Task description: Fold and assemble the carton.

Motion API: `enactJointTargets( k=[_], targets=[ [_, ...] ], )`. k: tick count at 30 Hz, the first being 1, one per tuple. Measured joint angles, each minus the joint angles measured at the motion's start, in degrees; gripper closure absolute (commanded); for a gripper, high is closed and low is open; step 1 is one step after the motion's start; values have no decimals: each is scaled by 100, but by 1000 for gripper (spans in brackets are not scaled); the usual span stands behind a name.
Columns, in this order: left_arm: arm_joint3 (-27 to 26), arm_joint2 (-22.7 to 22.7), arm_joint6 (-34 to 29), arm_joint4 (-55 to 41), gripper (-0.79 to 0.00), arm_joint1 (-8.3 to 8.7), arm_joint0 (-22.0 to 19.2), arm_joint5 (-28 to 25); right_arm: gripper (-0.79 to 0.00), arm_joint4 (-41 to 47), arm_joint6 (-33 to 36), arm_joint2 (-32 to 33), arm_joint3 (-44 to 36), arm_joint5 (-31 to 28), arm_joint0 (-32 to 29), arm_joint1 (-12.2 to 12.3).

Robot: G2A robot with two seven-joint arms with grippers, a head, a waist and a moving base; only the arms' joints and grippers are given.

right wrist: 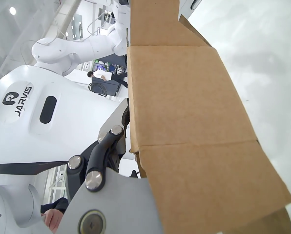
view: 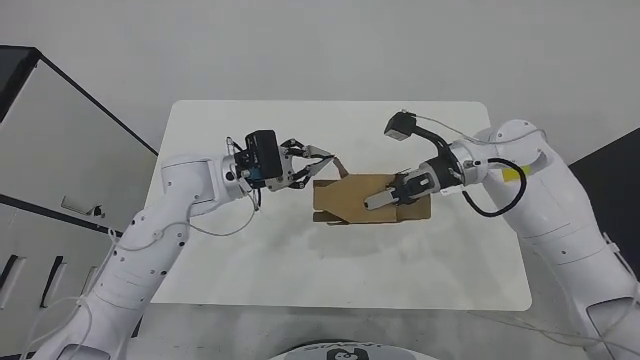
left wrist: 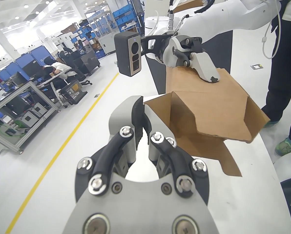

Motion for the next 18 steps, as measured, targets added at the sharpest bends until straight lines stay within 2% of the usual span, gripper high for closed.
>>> enactJointTargets(
  k=[10, 13, 18],
  targets=[
    [-42, 168, -8, -60, 0, -23, -29, 27, 0, 187, 0, -302, 22, -107, 149, 167],
    [11, 76, -37, -19, 0, -16, -60, 166, 0, 293, -40, -166, 225, -145, 115, 208],
    [58, -205, -97, 35, 0, 24, -12, 376, 0, 404, -507, 192, 412, -236, -108, 260]
  ],
)
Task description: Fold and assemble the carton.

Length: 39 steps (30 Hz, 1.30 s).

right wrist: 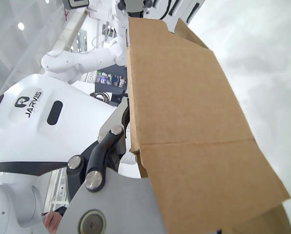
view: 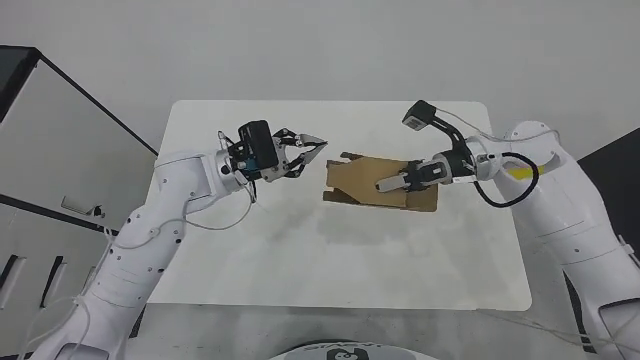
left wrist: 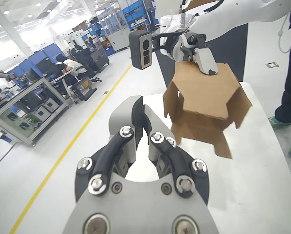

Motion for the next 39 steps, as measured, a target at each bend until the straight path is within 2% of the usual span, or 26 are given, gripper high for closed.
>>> enactJointTargets(
  k=[4, 11, 27, 39],
  targets=[
    [-47, -38, -25, -33, 0, 12, 72, -2, 0, 2, -393, 216, -57, -79, -181, 27],
    [-126, 170, -24, -143, 0, -20, 105, 13, 0, -39, -971, 444, -227, -134, -431, 38],
    [-204, 453, 46, -199, 0, -65, -12, -115, 0, -346, -1611, 519, -374, -33, -530, -19],
    [-353, 706, 41, -208, 0, -95, -9, -229, 0, -435, -1807, 555, -554, 89, -606, -55]
  ],
)
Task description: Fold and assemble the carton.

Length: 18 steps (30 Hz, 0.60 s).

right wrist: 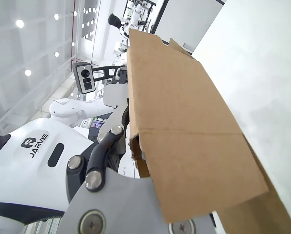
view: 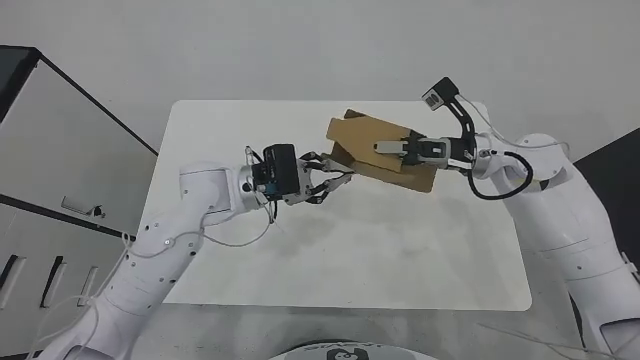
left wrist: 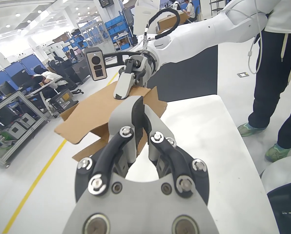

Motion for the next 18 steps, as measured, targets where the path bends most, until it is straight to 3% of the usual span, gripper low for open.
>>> enactJointTargets(
  k=[10, 18],
  targets=[
    [-61, 72, -15, 84, 0, -23, -70, 125, 0, 66, -56, 128, -164, 43, -174, -6],
    [-61, -571, -99, 164, 0, 87, 76, 213, 0, 339, 150, 483, -163, -106, -396, 34]
  ],
)
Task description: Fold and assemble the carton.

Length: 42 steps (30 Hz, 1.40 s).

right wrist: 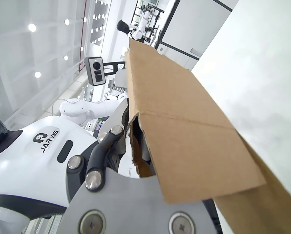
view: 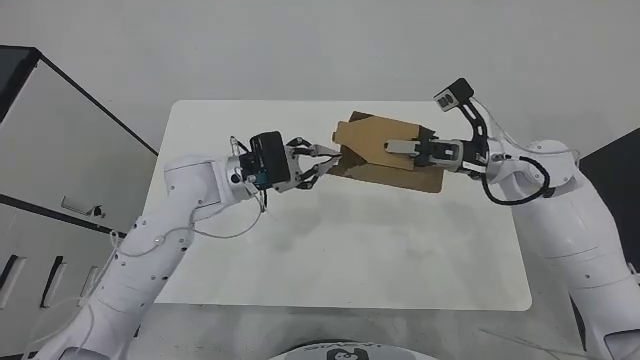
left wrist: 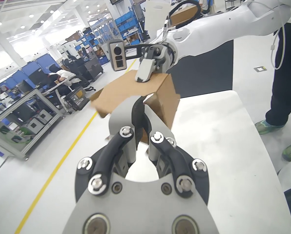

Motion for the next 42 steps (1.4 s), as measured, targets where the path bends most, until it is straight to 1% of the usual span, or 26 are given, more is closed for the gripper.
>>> enactJointTargets(
  k=[5, 9, 13, 17, 24, 28, 32, 42],
  targets=[
    [19, -450, -50, 128, 0, 79, 220, 91, 0, 186, 243, 161, -34, -95, -36, 12],
    [-20, -579, -47, 139, 0, 109, 406, 120, 0, 538, 392, 248, 40, -326, -53, -6],
    [-136, -495, -13, 30, 0, 98, 488, 160, 0, 1046, 550, 236, 208, -552, -91, -50],
    [-185, -357, -9, -46, 0, 64, 467, 377, 0, 1851, 848, 73, 520, -764, -74, -142],
    [-203, -346, -22, -37, 0, 60, 473, 439, 0, 1920, 865, 58, 565, -753, -69, -149],
    [-291, -241, -79, -190, 0, 31, 465, 562, 0, 2256, 586, -73, 635, -649, -189, -219],
    [-262, -88, -75, -325, 0, -8, 352, 605, 0, 2719, 711, -287, 821, -641, -102, -328],
    [-95, 221, 93, -515, 0, -100, 65, 714, 0, 3191, 1092, -761, 1271, -486, 193, -574]
  ],
)
